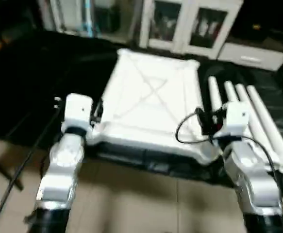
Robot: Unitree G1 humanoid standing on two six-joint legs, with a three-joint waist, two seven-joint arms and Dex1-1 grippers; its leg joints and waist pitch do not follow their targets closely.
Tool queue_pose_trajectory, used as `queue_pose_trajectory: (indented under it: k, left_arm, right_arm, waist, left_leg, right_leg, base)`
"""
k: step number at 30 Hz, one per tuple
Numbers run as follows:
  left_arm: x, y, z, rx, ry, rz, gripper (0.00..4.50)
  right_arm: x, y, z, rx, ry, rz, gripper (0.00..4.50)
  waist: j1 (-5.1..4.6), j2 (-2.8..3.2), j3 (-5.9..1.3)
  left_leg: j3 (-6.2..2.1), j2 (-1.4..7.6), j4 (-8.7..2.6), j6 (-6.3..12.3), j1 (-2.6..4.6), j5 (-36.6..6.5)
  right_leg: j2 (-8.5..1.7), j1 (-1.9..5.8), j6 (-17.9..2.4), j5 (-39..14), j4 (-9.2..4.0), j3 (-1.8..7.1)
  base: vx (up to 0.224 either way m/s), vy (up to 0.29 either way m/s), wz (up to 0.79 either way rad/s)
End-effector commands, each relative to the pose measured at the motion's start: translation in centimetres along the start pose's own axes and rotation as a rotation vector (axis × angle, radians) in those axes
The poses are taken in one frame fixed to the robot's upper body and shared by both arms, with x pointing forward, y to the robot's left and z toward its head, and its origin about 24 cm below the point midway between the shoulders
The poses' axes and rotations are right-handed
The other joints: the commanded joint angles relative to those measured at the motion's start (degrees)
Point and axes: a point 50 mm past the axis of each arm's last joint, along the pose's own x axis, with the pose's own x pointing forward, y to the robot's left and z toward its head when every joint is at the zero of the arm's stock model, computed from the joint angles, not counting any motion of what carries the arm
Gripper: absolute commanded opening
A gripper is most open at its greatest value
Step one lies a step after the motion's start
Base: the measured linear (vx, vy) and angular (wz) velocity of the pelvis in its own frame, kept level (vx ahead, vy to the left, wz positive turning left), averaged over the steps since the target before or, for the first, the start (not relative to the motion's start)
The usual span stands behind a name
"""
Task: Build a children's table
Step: Move to table
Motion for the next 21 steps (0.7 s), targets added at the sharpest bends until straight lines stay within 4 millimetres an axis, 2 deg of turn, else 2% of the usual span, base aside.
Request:
queue_pose_trajectory:
  k: [1, 2, 3, 4, 5, 6, 7, 8, 9, 10, 11, 12, 13, 14, 15, 16, 17, 18, 19, 20, 21]
  left_arm:
    - [0.15, 0.64, 0.22, 0.017, -0.009, 0.014, 3.71]
    - [0.16, 0.65, 0.22, 0.018, -0.009, 0.014, 3.71]
    - [0.17, 0.65, 0.22, 0.017, -0.01, 0.014, 3.71]
    - [0.19, 0.62, 0.25, 0.014, -0.011, 0.011, 3.71]
    - [0.19, 0.59, 0.27, 0.015, -0.012, 0.008, 3.71]
    - [0.19, 0.59, 0.27, 0.015, -0.013, 0.008, 3.71]
    - [0.19, 0.56, 0.29, 0.017, -0.013, 0.005, 3.71]
    - [0.19, 0.5, 0.3, 0.016, -0.014, -0.001, 3.71]
    - [0.18, 0.4, 0.31, 0.018, -0.015, -0.008, 3.71]
    - [0.16, 0.33, 0.32, 0.018, -0.016, -0.013, 3.71]
    - [0.13, 0.28, 0.33, 0.018, -0.017, -0.016, 3.71]
    - [0.11, 0.24, 0.36, 0.018, -0.018, -0.017, 3.71]
    - [0.11, 0.25, 0.37, 0.018, -0.018, -0.017, 3.71]
    - [0.11, 0.3, 0.35, 0.018, -0.018, -0.016, 3.71]
    - [0.1, 0.34, 0.32, 0.019, -0.016, -0.017, 3.71]
    - [0.08, 0.39, 0.26, 0.02, -0.013, -0.017, 3.71]
    - [0.08, 0.43, 0.23, 0.02, -0.011, -0.017, 3.71]
    - [0.09, 0.48, 0.16, 0.028, -0.004, -0.012, 3.71]
    - [0.09, 0.53, 0.11, 0.03, -0.001, -0.007, 3.71]
    - [0.09, 0.44, -0.04, 0.008, 0.011, -0.021, 3.71]
    - [0.09, 0.44, -0.04, 0.008, 0.011, -0.021, 3.71]
  right_arm:
    - [0.18, 0.22, 0.5, 0.018, -0.013, 0.006, 3.69]
    - [0.2, 0.24, 0.45, 0.021, -0.009, 0.008, 3.69]
    - [0.21, 0.26, 0.43, 0.018, -0.007, 0.011, 3.69]
    - [0.22, 0.28, 0.37, 0.017, -0.003, 0.014, 3.69]
    - [0.23, 0.32, 0.36, 0.017, -0.002, 0.017, 3.69]
    - [0.23, 0.32, 0.36, 0.017, -0.002, 0.017, 3.69]
    - [0.23, 0.37, 0.36, 0.018, -0.002, 0.019, 3.69]
    - [0.23, 0.41, 0.38, 0.017, -0.003, 0.02, 3.69]
    - [0.24, 0.43, 0.39, 0.016, -0.003, 0.02, 3.69]
    - [0.23, 0.44, 0.39, 0.012, -0.004, 0.019, 3.69]
    - [0.21, 0.43, 0.36, 0.011, -0.004, 0.018, 3.69]
    - [0.17, 0.38, 0.31, 0.016, -0.002, 0.016, 3.69]
    - [0.13, 0.37, 0.29, 0.019, -0.003, 0.015, 3.69]
    - [0.11, 0.4, 0.26, 0.023, -0.002, 0.016, 3.69]
    - [0.1, 0.47, 0.24, 0.024, -0.002, 0.019, 3.69]
    - [0.11, 0.68, 0.18, 0.021, 0.003, 0.036, 3.69]
    - [0.12, 0.81, 0.15, 0.019, 0.007, 0.047, 3.69]
    - [0.14, 0.92, 0.13, 0.013, 0.009, 0.056, 3.69]
    - [0.16, 1.0, 0.11, 0.013, 0.011, 0.063, 3.69]
    - [0.19, 1.08, 0.08, 0.019, 0.015, 0.071, 3.69]
    - [0.19, 1.08, 0.08, 0.019, 0.015, 0.071, 3.69]
  waist:
    - [2.38, -0.1, -2.97]
    - [2.33, 0.38, -2.61]
    - [2.43, 1.15, -2.46]
    - [0.22, 4.19, -2.43]
    - [-0.84, 5.54, -1.57]
    - [-0.28, 4.72, -2.59]
    - [-0.16, 4.52, -2.92]
    - [0.29, 4.36, -2.43]
    - [-0.22, 2.98, -2.44]
    - [-0.08, 1.23, -2.53]
    - [0.53, -0.26, -2.64]
    - [3.92, -0.75, -2.38]
    - [4.89, -1.53, -3.43]
    - [4.28, -0.32, -4.3]
    - [3.73, -0.49, -4.15]
    - [3.5, 0.89, -3.93]
    - [3.35, 1.96, -3.64]
    - [2.95, 5.74, -4.1]
    - [0.02, 5.91, -4.13]
    - [0.72, 5.29, -4.63]
    - [0.82, 4.4, -4.65]
  left_leg:
    - [-1.86, 3.54, 1.29, -2.1, -5.97, 3.3]
    - [-2.13, 4.27, 0.9, -3.2, -5.93, 4.3]
    - [-2.18, 5.08, -0.46, -3.6, -5.51, 5.5]
    - [-0.05, 8.47, -9.27, -11.67, 2.66, 1.3]
    - [-2.69, 12.52, -11.69, -13.92, 3.74, -4.3]
    - [-2.07, 15.7, -13.34, -15.71, 6.17, -14.9]
    - [-1.31, 15.78, -13.54, -15.63, 6.59, -15.0]
    - [2.3, 15.17, -14.43, -15.78, 6.54, -14.6]
    - [4.58, 14.07, -14.34, -14.55, 7.41, -14.0]
    - [7.88, 10.92, -12.8, -13.65, 8.64, -13.7]
    - [9.19, 7.72, -10.89, -11.85, 7.14, -15.3]
    - [6.84, 2.91, -1.46, -7.8, 1.64, -14.2]
    - [2.59, 4.67, 1.46, -4.37, -4.18, -7.2]
    - [-0.17, 4.23, 1.85, -4.51, -7.08, 5.4]
    - [-0.49, 4.42, 1.4, -4.75, -7.54, 8.2]
    - [-0.79, 4.95, -1.94, -4.2, -7.58, 16.3]
    - [-0.67, 5.3, -5.35, -2.75, -7.09, 21.9]
    - [-2.04, 8.57, -8.92, 0.26, -3.34, 26.0]
    - [-6.11, 14.39, -9.28, 8.33, -1.36, 25.2]
    - [-6.58, 14.93, -7.97, 11.3, 0.39, 27.4]
    - [-5.8, 13.85, -6.42, 13.77, -0.32, 37.1]
  right_leg:
    - [-10.83, 9.56, -19.1, -16.5, -8.0, 7.69]
    - [-10.58, 9.15, -20.9, -14.6, -8.19, 6.84]
    - [-9.73, 8.51, -22.0, -13.4, -8.28, 5.51]
    - [1.19, 2.54, -11.0, -14.2, -5.46, 1.41]
    - [2.49, -1.21, -6.2, -13.6, 0.76, -0.13]
    - [0.16, -2.24, -2.2, -10.7, 3.65, -1.68]
    - [-0.41, -2.58, -1.8, -7.3, 3.87, -2.31]
    - [-1.02, -3.33, -3.2, -2.4, 3.53, -3.57]
    - [-1.85, -2.85, -5.5, 0.3, 1.98, -3.73]
    - [-2.38, -2.47, -9.2, 0.8, -0.74, -2.56]
    - [-2.17, 0.1, -11.1, -2.8, -2.83, -0.16]
    - [-8.94, 7.69, -20.8, -16.0, -8.86, 10.37]
    - [-13.59, 12.29, -22.0, -15.2, -8.0, 10.25]
    - [-9.91, 11.57, -22.0, 2.1, -5.34, 7.24]
    - [-9.24, 11.02, -22.8, 7.0, -5.33, 6.05]
    - [-6.7, 9.17, -22.0, 11.7, -5.24, 2.32]
    - [-4.1, 7.67, -19.6, 11.8, -4.7, 0.07]
    - [0.29, 5.21, -11.2, 6.5, -2.75, -2.49]
    - [0.32, 1.89, -5.2, 1.0, 2.28, -2.11]
    - [-0.95, 0.53, -3.9, 1.2, 1.92, -0.97]
    - [-2.71, 0.02, -3.3, 8.5, 0.8, 0.58]
  base:
    - [0.129, 0.012, -0.05]
    - [0.11, 0.029, -0.03]
    - [0.051, 0.021, 0.02]
    - [0.054, 0.091, -0.2]
    - [0.069, 0.11, -0.43]
    - [0.115, 0.138, -0.63]
    - [0.112, 0.069, -0.4]
    - [0.104, 0.041, -0.46]
    - [0.144, -0.002, -0.55]
    - [0.144, -0.002, -0.55]
    - [0.178, -0.034, -0.57]
    - [0.092, -0.019, -0.29]
    - [0.18, -0.022, -0.49]
    - [0.155, -0.018, -0.24]
    - [0.219, -0.028, -0.28]
    - [0.13, -0.024, -0.08]
    - [0.136, 0.022, 0.01]
    - [0.124, 0.076, -0.07]
    - [0.124, 0.076, -0.07]
    - [0.1, 0.059, -0.07]
    - [0.052, 0.04, 0.07]
